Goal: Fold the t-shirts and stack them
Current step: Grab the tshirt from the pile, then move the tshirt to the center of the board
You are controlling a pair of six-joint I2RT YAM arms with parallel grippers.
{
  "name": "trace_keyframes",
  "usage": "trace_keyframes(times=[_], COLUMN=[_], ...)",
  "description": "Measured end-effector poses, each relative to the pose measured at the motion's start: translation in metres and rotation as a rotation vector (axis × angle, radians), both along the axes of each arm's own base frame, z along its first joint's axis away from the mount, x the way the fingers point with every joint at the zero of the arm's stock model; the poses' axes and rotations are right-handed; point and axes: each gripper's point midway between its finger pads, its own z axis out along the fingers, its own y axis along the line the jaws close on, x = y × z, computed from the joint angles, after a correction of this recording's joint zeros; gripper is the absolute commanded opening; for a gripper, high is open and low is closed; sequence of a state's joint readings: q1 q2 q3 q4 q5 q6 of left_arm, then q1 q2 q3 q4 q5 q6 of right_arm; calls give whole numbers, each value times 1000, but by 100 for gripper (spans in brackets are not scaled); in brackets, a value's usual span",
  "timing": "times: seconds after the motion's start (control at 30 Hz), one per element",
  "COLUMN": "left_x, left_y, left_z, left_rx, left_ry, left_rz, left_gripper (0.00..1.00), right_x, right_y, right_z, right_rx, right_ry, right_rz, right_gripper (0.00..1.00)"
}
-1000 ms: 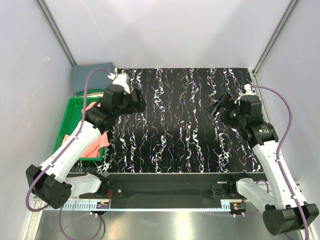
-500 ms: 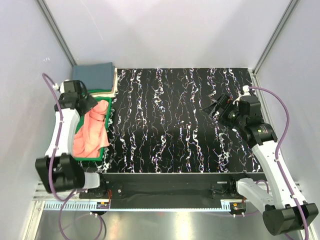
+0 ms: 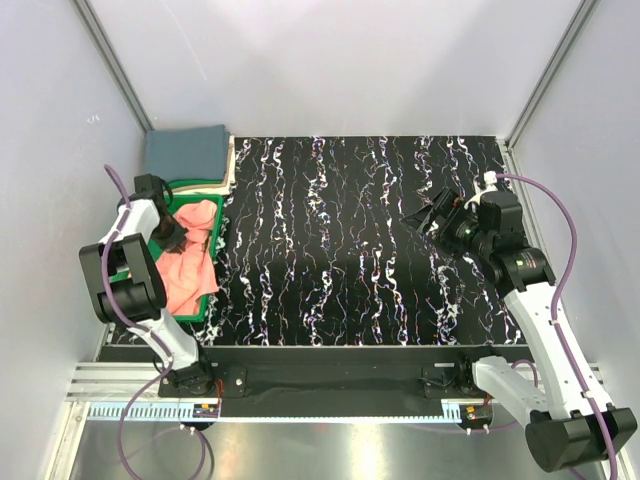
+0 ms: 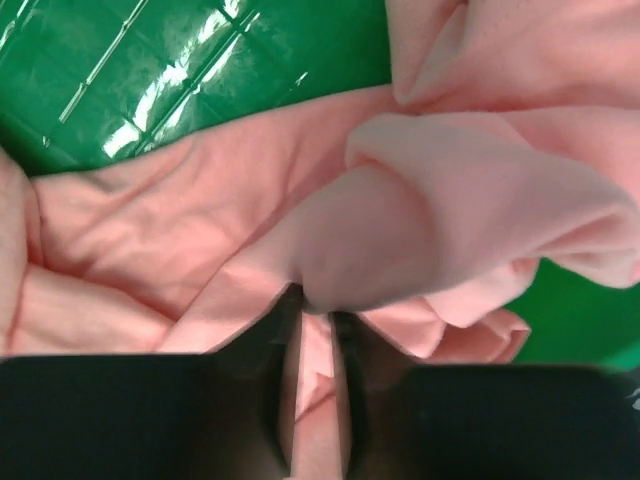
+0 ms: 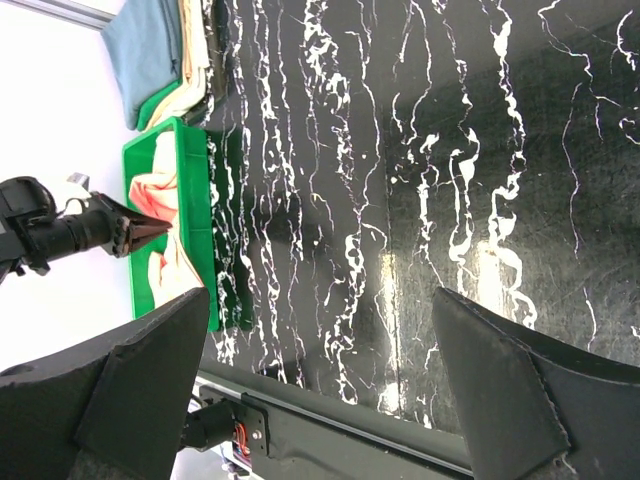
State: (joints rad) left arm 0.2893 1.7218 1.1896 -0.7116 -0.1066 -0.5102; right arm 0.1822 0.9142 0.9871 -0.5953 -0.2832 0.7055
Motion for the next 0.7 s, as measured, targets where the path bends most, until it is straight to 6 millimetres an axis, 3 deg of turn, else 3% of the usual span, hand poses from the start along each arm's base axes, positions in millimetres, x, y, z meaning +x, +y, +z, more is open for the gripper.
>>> trace_keyframes(times=[0.1, 0.17, 0.23, 0.33, 0.4, 0.47, 0.53, 0.63, 0.7], left_x=[14, 31, 56, 80, 67, 35, -3, -45, -55], left_y=[-4, -11, -28, -80, -127, -166, -199, -230, -242], left_z=[28, 68, 136, 266, 357, 430, 486, 524, 520], left_rx=[-29, -28, -24, -77, -156, -230, -308, -427, -490], left_ry=[-72, -179, -364, -750, -1030, -1257, -1437, -1585, -1620], left_rz=[-14, -38, -98, -247, -374, -493, -608, -735, -774], left_gripper=[0, 0, 0, 0, 0, 0, 0, 0, 7], right_x=[-3, -6, -8, -9, -9, -8, -8, -7, -6], right_y=[0, -1, -1, -2, -2, -3, -4, -6, -6], right_z=[5, 11, 15, 17, 17, 17, 17, 18, 17], right_rx=[7, 13, 18, 21, 24, 28, 31, 31, 34], right_ry=[-18, -36, -49, -55, -53, -51, -50, -49, -47], right_rz=[-2, -4, -6, -11, -16, -24, -35, -50, -57], right_gripper=[100, 100, 100, 100, 100, 100, 100, 99, 99])
